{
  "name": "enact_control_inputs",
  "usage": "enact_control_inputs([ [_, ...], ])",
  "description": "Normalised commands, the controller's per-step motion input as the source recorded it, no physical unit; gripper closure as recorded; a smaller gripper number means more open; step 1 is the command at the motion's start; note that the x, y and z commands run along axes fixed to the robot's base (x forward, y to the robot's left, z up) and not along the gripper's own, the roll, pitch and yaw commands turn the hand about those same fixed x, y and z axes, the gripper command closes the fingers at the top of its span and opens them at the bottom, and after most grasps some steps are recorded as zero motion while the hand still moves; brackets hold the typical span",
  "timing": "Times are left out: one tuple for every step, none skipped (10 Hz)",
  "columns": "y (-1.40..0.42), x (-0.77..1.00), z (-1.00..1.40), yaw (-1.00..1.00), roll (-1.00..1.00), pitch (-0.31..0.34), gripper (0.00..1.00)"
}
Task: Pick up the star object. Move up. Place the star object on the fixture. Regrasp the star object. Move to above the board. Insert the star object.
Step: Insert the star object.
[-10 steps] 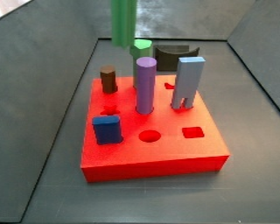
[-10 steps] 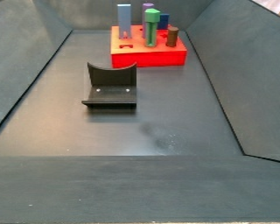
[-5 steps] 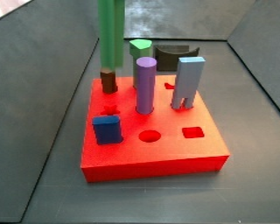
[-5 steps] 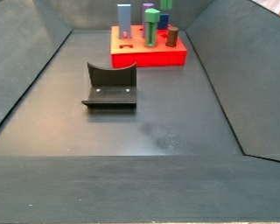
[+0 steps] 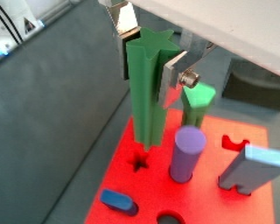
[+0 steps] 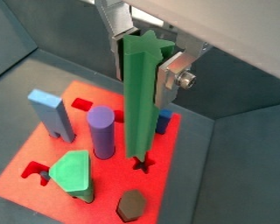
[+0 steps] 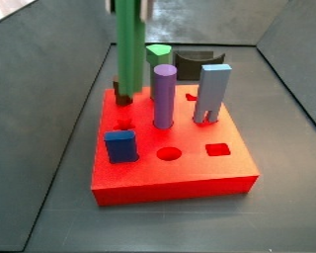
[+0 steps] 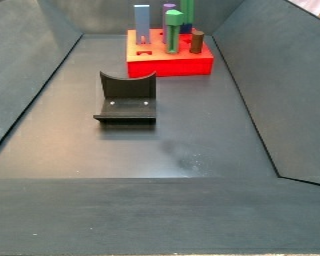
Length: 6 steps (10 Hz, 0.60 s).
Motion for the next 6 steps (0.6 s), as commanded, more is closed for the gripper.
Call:
enact_control_inputs([
  [0.00,0.03,0.00,0.00,0.00,0.000,1.00],
  [0.00,0.00,0.00,0.00,-0.02,0.000,1.00],
  [0.00,0.13,-0.36,0.00,-0.08,-0.014,1.00],
  [-0.01,0.11,-0.40,0.00,-0.05,0.000,1.00],
  [-0.01,0.12,-0.32,0.00,-0.03,0.000,1.00],
  [0.00,0.13,-0.26,0.00,-0.02,0.000,1.00],
])
